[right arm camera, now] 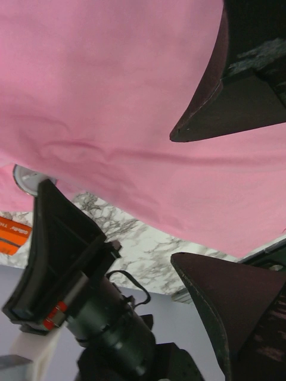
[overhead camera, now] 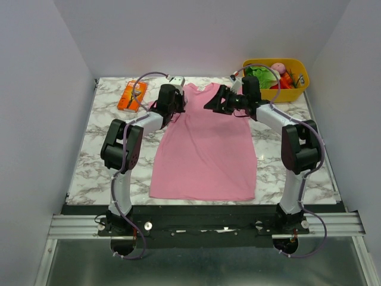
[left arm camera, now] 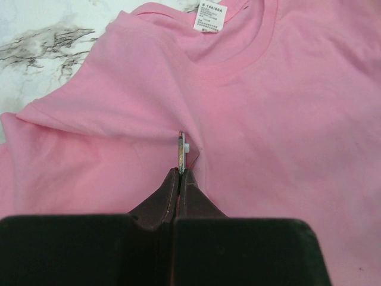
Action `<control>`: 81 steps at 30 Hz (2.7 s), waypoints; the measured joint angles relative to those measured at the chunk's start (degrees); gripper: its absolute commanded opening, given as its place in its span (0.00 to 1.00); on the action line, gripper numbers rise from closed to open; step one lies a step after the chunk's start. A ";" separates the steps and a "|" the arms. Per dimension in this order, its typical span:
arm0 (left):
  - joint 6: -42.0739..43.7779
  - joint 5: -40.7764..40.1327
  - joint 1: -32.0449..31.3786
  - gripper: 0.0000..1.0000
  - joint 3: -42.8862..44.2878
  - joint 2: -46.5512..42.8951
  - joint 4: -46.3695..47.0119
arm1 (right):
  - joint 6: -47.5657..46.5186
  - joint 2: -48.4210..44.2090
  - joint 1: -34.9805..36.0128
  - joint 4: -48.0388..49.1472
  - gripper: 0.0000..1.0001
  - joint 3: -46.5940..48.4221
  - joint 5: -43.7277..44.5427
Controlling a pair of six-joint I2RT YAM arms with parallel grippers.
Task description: Pin the brooch onto the clothing
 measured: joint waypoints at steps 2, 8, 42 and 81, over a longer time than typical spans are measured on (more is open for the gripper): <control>-0.92 2.73 0.66 0.00 -1.51 -0.63 2.29 | 0.87 2.71 0.44 0.20 0.79 2.25 0.02; -2.71 10.25 2.21 0.00 -3.80 -1.18 8.07 | 3.61 10.43 1.60 0.07 0.75 9.77 0.07; -10.64 26.27 5.55 0.00 -10.95 -2.64 23.67 | 12.11 25.31 3.72 2.64 0.48 27.54 0.55; -19.08 33.55 5.62 0.00 -10.97 -2.78 32.06 | 10.93 18.05 3.13 9.44 0.66 15.98 1.55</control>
